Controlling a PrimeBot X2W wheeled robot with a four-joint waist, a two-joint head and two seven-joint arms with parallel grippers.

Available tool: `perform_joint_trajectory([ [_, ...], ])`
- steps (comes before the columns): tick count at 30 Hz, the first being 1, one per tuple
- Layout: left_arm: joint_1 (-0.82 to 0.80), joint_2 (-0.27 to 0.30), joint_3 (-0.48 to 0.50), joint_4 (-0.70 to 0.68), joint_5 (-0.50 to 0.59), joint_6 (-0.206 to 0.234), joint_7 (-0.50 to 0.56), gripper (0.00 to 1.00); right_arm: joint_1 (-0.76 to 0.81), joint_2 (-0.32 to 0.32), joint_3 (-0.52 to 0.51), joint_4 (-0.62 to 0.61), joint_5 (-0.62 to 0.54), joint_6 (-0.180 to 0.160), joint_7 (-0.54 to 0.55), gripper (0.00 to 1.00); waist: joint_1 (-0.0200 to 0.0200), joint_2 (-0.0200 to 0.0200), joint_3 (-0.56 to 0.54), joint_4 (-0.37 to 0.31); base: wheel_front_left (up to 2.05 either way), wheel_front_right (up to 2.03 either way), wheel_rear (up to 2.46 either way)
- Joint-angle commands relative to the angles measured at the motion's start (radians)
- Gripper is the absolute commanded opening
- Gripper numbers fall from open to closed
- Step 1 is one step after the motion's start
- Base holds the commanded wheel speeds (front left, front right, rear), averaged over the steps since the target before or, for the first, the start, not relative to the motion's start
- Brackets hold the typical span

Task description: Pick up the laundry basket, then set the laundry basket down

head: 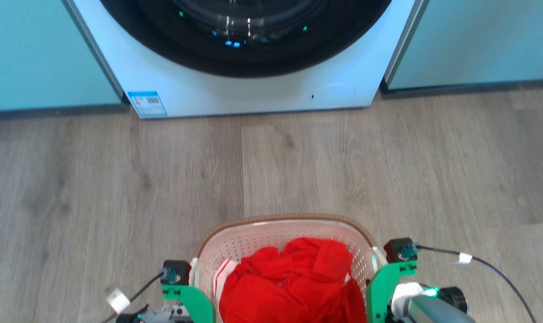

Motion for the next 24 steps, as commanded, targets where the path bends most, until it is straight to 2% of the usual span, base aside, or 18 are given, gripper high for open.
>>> perform_joint_trajectory([
  [1,-0.005,0.032,0.004,-0.007,-0.007,0.012,-0.002,0.0,0.015,-0.008,0.031,-0.011,0.007,0.007,-0.005,0.0,0.0002,-0.0001,-0.04,-0.004,0.0,0.0,0.0],
  [9,0.007,0.032,-0.024,-0.005,-0.032,0.024,-0.021,0.0,0.029,-0.008,0.076,-0.005,0.047,0.007,-0.016,0.0,0.0002,-0.0001,-0.084,-0.009,0.0,0.0,0.0],
  [24,-0.004,0.032,-0.06,0.024,-0.074,0.012,-0.039,0.0,0.014,-0.008,0.139,0.01,0.11,0.007,-0.028,0.0,0.0002,-0.0001,-0.097,-0.013,0.0,0.0,0.0],
])
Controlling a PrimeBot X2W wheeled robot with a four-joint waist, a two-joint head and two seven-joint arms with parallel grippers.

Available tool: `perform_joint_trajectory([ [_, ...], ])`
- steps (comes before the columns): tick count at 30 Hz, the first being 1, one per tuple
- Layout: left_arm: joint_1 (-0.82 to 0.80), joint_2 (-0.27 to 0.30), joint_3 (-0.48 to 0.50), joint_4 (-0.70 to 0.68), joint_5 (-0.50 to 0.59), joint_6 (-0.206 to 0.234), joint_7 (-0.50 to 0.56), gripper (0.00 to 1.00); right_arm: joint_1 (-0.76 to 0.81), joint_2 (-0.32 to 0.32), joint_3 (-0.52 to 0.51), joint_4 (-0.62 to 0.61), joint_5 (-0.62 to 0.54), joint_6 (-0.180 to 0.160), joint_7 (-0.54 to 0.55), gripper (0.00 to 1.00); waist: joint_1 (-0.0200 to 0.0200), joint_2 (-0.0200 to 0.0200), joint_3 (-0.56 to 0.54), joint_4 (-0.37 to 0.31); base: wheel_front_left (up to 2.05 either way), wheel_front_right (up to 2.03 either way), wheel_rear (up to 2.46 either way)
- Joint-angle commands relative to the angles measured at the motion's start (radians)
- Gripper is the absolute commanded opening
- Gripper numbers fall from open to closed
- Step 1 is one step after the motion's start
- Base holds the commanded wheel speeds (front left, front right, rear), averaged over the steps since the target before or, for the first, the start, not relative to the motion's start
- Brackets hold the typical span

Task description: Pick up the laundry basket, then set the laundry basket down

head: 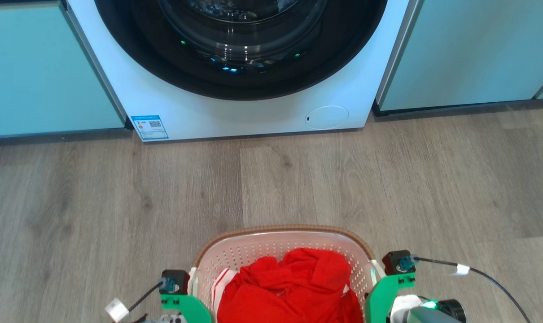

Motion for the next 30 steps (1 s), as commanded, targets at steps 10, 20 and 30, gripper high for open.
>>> perform_joint_trajectory([
  [10,-0.041,0.029,-0.007,0.012,-0.022,-0.001,-0.021,0.0,-0.029,-0.008,0.051,0.001,0.024,0.007,-0.024,0.0,0.0001,-0.0001,0.006,-0.003,0.0,0.0,0.0],
  [20,-0.05,0.029,-0.026,0.019,-0.041,-0.001,-0.027,0.0,-0.043,-0.008,0.077,0.006,0.05,0.007,-0.033,0.0,0.0001,-0.0001,0.015,-0.006,0.0,0.0,0.0],
  [30,-0.09,0.029,-0.035,0.021,-0.06,0.005,-0.042,0.0,-0.091,-0.008,0.096,0.014,0.065,0.007,-0.049,0.0,0.0001,-0.0001,0.071,-0.009,0.0,0.0,0.0],
])
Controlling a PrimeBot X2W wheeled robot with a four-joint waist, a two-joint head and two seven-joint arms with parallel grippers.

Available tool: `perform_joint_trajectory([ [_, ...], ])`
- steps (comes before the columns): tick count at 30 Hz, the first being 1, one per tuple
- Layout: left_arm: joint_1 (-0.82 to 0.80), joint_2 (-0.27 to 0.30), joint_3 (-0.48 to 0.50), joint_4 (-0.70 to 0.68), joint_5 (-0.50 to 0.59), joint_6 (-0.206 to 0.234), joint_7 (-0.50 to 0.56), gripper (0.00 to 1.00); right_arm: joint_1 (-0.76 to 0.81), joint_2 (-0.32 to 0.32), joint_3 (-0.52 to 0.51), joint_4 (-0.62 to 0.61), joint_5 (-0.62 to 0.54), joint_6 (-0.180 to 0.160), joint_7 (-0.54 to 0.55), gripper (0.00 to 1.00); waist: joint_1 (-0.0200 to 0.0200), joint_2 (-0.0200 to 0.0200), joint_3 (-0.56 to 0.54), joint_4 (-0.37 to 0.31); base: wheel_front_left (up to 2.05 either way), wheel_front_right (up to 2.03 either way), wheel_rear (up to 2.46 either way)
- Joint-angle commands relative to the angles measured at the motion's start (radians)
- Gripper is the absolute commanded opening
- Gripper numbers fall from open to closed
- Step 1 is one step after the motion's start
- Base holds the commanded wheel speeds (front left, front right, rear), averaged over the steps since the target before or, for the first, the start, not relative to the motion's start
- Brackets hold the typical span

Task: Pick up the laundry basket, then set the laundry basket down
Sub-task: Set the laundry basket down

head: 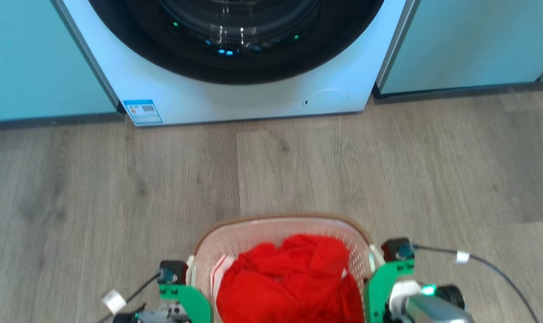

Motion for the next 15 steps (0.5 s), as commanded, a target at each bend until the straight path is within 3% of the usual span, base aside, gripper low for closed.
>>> perform_joint_trajectory([
  [1,-0.071,0.029,0.015,0.007,0.001,0.008,-0.022,0.0,-0.056,-0.008,0.017,-0.006,-0.005,0.007,-0.021,0.0,0.0,-0.0001,0.026,-0.002,0.0,0.0,0.0],
  [15,-0.294,0.046,0.023,0.027,0.017,0.01,-0.055,0.0,-0.257,-0.008,0.02,0.009,-0.009,0.007,-0.063,0.0,0.0,-0.0001,0.273,0.003,0.0,0.0,0.0],
])
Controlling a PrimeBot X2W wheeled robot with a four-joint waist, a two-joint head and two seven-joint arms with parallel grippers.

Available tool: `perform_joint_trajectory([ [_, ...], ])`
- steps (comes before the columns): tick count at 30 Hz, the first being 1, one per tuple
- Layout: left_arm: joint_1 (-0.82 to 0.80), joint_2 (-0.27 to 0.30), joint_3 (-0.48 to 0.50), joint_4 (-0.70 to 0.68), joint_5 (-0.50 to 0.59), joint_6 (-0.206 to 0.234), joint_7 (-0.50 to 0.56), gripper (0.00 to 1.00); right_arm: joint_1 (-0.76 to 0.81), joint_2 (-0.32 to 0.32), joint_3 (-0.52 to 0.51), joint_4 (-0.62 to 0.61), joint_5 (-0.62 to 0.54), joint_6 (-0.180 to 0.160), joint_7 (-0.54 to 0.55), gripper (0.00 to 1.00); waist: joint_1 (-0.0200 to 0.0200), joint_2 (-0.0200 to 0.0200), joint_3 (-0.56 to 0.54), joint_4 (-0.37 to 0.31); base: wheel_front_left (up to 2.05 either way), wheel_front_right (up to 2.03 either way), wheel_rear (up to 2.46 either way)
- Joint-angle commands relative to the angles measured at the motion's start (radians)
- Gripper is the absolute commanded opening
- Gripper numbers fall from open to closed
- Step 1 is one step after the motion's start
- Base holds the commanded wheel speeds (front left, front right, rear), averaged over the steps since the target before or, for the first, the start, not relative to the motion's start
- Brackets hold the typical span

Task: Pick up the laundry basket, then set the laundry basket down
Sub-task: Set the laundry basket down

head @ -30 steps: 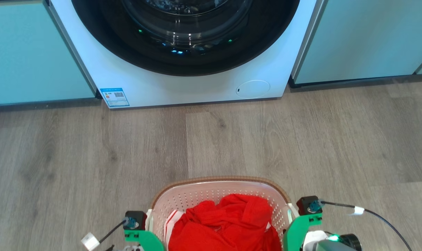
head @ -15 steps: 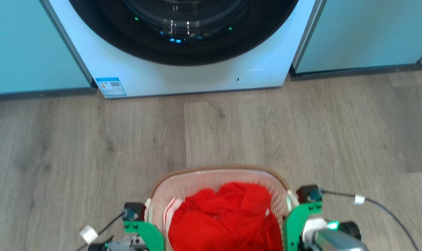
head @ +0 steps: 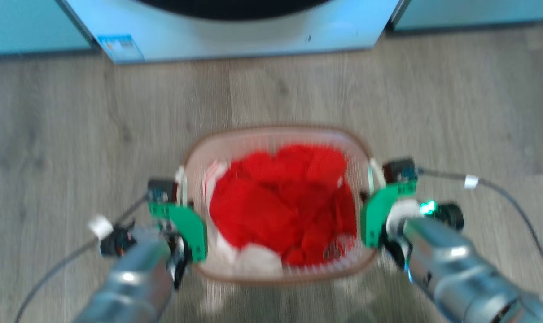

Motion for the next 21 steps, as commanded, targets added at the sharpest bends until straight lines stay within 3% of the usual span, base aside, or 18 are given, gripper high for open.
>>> perform_joint_trajectory([
  [1,-0.057,0.043,0.02,0.003,0.016,0.01,-0.013,0.0,-0.024,-0.008,0.014,-0.005,-0.011,0.007,-0.021,0.0,-0.0003,0.0,0.079,0.006,0.0,0.0,0.0],
  [11,-0.287,0.053,0.016,0.007,0.046,0.014,-0.028,0.0,-0.237,-0.008,-0.015,0.03,-0.026,0.007,-0.071,0.0,-0.0003,0.0,0.324,0.03,0.0,0.0,0.0],
  [21,-0.423,0.05,0.019,0.009,0.065,0.02,-0.044,0.0,-0.36,-0.008,-0.046,0.044,-0.076,0.007,-0.103,0.0,-0.0003,0.0,0.487,0.044,0.0,0.0,0.0],
])
